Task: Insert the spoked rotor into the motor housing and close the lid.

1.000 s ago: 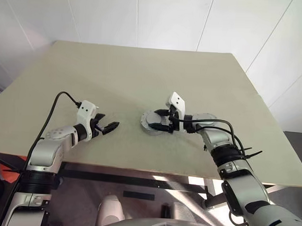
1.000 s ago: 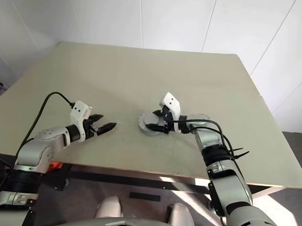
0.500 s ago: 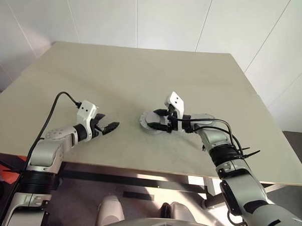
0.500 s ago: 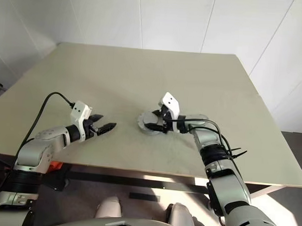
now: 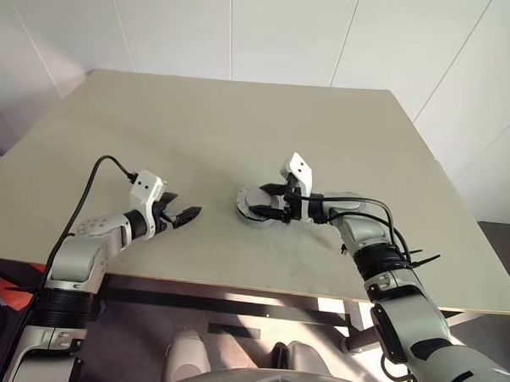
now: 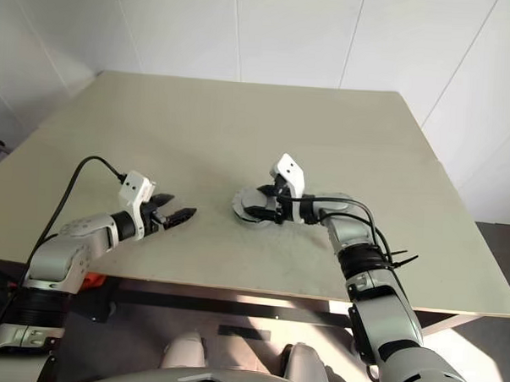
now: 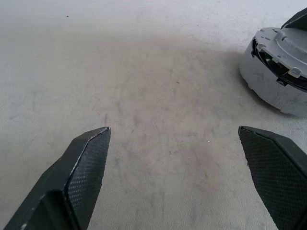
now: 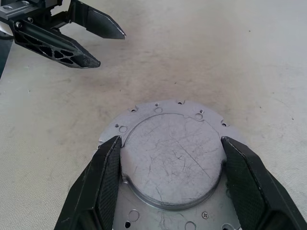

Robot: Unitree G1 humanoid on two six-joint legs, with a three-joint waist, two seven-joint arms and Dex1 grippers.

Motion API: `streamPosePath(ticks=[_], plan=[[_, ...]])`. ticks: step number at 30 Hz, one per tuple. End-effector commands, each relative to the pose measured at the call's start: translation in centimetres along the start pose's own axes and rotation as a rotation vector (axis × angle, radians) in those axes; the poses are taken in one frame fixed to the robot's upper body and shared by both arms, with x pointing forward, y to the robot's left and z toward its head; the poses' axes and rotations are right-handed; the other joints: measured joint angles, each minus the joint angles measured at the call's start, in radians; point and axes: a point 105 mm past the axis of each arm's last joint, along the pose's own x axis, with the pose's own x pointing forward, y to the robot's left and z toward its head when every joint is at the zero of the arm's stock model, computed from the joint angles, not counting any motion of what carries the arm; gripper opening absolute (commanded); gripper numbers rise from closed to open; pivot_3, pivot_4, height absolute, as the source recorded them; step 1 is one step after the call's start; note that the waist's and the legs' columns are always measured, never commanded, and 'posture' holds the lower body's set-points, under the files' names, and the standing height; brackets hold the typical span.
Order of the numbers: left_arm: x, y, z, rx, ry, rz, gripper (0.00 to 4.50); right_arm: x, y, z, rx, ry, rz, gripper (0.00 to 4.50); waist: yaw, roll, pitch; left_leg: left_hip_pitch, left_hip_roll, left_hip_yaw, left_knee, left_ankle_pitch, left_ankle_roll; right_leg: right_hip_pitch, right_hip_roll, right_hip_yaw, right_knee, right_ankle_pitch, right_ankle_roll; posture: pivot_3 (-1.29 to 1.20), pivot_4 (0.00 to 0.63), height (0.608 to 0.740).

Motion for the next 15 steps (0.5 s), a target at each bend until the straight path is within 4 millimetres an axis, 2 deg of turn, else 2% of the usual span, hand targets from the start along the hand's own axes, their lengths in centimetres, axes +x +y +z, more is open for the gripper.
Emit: streamPosePath(ticks=[1, 15], plan=[[-0.1, -0.2, 1.0, 0.036, -0.027, -0.005, 4.50, -0.3, -0.7, 1.9, -0.084, -0.054, -0.040, 3.17, 0.000, 0.000, 0.000, 0.000, 0.000, 0.000, 0.000, 0.000, 0.000, 0.000, 0.000, 0.000, 0.000, 0.000, 0.000, 0.00, 0.000, 0.740], [-0.1, -0.2, 1.0, 0.034, -0.026, -0.002, 4.50, -0.5, -0.6, 0.3, -0.092, 0.010, -0.027, 3.17, 0.001, 0.000, 0.000, -0.002, 0.000, 0.000, 0.000, 0.000, 0.000, -0.001, 0.000, 0.000, -0.001, 0.000, 0.000, 0.00, 0.000, 0.740]])
